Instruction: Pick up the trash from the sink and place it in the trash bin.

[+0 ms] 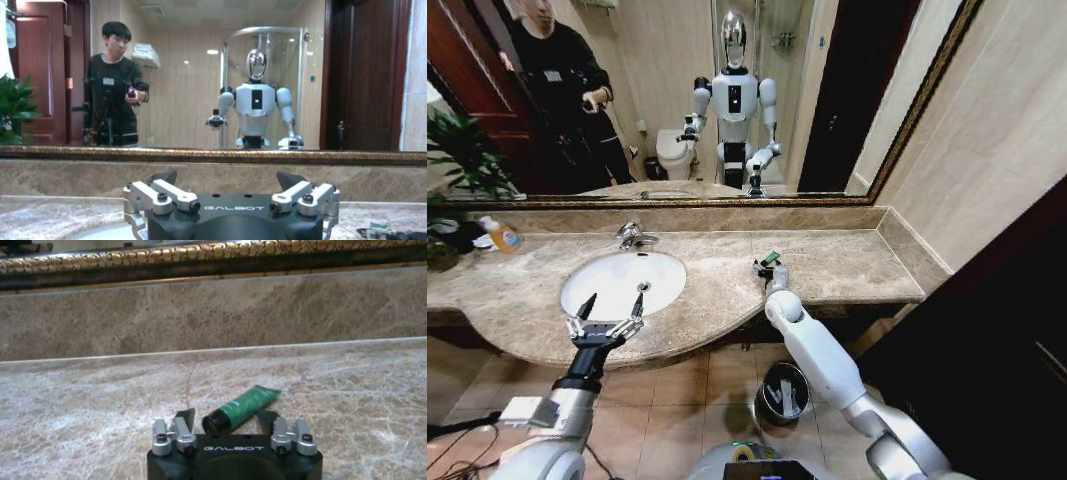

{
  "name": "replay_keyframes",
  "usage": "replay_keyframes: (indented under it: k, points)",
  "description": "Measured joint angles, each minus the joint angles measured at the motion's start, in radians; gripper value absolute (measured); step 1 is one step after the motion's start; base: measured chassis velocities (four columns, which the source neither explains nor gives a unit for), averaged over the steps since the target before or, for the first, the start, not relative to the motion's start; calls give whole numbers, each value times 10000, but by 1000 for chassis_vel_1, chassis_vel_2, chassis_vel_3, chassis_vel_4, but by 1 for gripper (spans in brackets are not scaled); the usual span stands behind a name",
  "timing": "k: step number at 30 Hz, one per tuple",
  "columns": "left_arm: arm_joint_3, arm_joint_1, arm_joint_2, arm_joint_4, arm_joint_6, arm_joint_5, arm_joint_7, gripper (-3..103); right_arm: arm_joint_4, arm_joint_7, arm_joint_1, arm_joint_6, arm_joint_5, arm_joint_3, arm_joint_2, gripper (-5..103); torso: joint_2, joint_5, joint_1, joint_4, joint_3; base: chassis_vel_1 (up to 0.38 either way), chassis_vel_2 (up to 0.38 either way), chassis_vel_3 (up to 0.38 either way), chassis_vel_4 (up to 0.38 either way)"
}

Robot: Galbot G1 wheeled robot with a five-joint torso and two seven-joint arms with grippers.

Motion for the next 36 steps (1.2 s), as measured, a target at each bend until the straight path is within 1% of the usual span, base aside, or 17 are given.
replay_keyframes:
  k: [1, 4, 5, 8, 9, 10, 11, 13, 16, 17, 26, 29, 30, 31, 34, 35, 36]
  points:
    - [0, 0, 0, 0, 0, 0, 0, 100, 0, 0, 0, 0, 0, 0, 0, 66, 0, 0, 0, 0, 0, 0, 0, 0, 0]
    - [0, 0, 0, 0, 0, 0, 0, 100, -73, -22, 20, 1, -20, -28, 41, 50, 0, 0, 0, 0, 0, 0, 0, 0, 0]
    - [0, 0, 0, 0, 0, 0, 0, 100, -73, -22, 20, 1, -20, -28, 41, 50, 0, 0, 0, 0, 0, 0, 0, 0, 0]
    - [0, 0, 0, 0, 0, 0, 0, 100, -119, -49, 46, 28, -48, -57, 56, 40, 0, 0, 0, 0, 0, 0, 0, 0, 0]
    - [0, 0, 0, 0, 0, 0, 0, 100, -119, -49, 46, 28, -48, -57, 56, 40, 0, 0, 0, 0, 0, 0, 0, 0, 0]
    - [0, 0, 0, 0, 0, 0, 0, 100, -128, -53, 59, 35, -48, -64, 56, 36, 0, 0, 0, 0, 0, 0, 0, 0, 0]
    - [0, 1, 0, 0, 0, 0, 0, 100, -137, -55, 70, 40, -48, -70, 52, 36, 0, 0, 0, 0, 0, 0, 0, 0, 0]
    - [0, 1, 0, 0, 0, 0, 0, 100, -158, -59, 90, 57, -48, -76, 35, 27, 0, 0, 0, 0, 0, 0, 0, 0, 0]
    - [0, 0, 0, 0, 0, 0, 0, 100, -180, -69, 98, 80, -51, -77, 18, 25, 0, 0, 0, 0, 0, 0, 0, 0, 0]
    - [0, 0, 0, 0, 0, 0, 0, 100, -190, -73, 100, 94, -56, -78, 10, 20, 0, 0, 0, 0, 0, 0, 0, 0, 0]
    - [0, 0, 0, 0, 0, 0, 0, 100, 31, -307, -34, 418, -137, 85, -183, 20, 0, 2, 0, 0, 0, 0, 0, 0, 0]
    - [0, 0, 0, 0, 0, 0, 0, 100, 738, -734, -374, 480, -113, 414, -602, 20, 0, 1, 0, 1, 0, 0, 0, 0, 0]
    - [0, 0, 0, 0, 0, 0, 0, 100, 738, -734, -374, 480, -113, 414, -602, 20, 0, 1, 0, 1, 0, 0, 0, 0, 0]
    - [0, 0, 0, 0, 0, 0, 0, 100, 1047, -1063, -567, 470, -9, 606, -772, 20, 0, 1, 1, 1, 0, 0, 0, 0, 0]
    - [1, 1, 0, 0, 0, 0, 1, 100, 2168, -2696, -1481, 381, 659, 1371, -1354, 20, 0, 1, 0, -1, 0, 0, 0, 0, 0]
    - [1, 1, 0, 0, 0, 0, 1, 100, 2168, -2696, -1481, 381, 659, 1371, -1354, 20, 0, 1, 0, -1, 0, 0, 0, 0, 0]
    - [0, 0, 0, 1, 0, 0, 0, 100, 2724, -3329, -2017, 375, 951, 1755, -1580, 20, 0, 3, 0, -2, 0, 0, 0, 0, 0]
